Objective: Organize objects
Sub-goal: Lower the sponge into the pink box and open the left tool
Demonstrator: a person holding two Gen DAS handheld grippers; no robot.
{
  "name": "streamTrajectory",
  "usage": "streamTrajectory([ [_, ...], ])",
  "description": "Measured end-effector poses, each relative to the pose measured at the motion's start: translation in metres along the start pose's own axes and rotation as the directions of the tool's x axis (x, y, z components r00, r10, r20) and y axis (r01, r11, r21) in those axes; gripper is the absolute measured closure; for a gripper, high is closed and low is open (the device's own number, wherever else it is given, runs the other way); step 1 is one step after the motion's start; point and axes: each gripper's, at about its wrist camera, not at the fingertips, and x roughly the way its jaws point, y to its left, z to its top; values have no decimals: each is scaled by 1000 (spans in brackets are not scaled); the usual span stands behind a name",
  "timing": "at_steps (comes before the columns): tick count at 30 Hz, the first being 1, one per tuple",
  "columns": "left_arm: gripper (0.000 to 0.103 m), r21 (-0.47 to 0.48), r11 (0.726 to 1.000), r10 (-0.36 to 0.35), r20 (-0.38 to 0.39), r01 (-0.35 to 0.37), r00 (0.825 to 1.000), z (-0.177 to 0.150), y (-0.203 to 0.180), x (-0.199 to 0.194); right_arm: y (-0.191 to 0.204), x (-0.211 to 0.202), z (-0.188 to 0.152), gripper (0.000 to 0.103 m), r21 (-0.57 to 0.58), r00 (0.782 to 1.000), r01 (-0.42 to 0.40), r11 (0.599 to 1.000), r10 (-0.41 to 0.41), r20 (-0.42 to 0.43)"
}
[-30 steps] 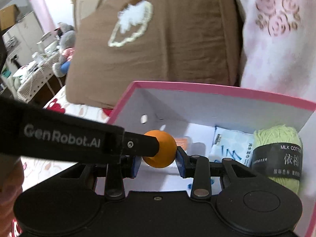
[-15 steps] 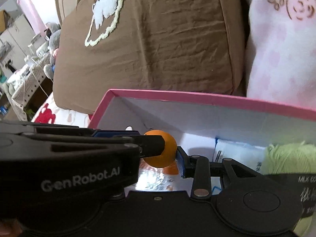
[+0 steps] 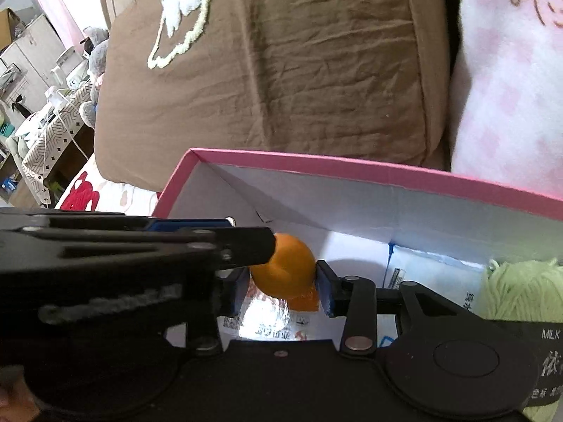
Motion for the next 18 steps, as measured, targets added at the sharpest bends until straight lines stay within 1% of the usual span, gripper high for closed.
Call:
streamTrajectory([
  [3, 79, -21, 1000, -6, 8, 6, 1000, -2, 3, -6, 0, 0, 0, 55, -18, 1000, 30, 999, -30, 8],
  [8, 77, -23, 1000, 16, 27, -15, 1000, -7, 8, -19, 1, -2, -2, 55, -21, 1000, 11, 1000, -11, -9],
  [9, 77, -26, 999, 21, 29, -20, 999, -7, 9, -20, 3, 0, -3, 56, -33, 999, 24, 999, -25, -25],
  [10, 77, -33, 999, 21, 33, -19, 999, -7, 11, -22, 6, 2, -4, 60, -51, 999, 32, 998, -35, -40],
  [12, 77, -50, 999, 14, 47, -12, 999, -7, 13, -26, 13, 0, -5, 60, -74, 998, 62, 995, -62, -4],
  [13, 77, -57, 998, 9, 55, -6, 998, -6, 15, -28, 15, -1, -4, 60, -74, 998, 63, 995, -63, 6],
  [16, 77, -67, 998, 5, 75, 0, 997, -5, 18, -33, 18, -2, 3, 60, -56, 998, 51, 997, -49, 41],
  [18, 77, -75, 997, 17, 86, -10, 996, -5, 20, -34, 21, 0, 6, 57, -80, 998, 43, 996, -38, 52],
])
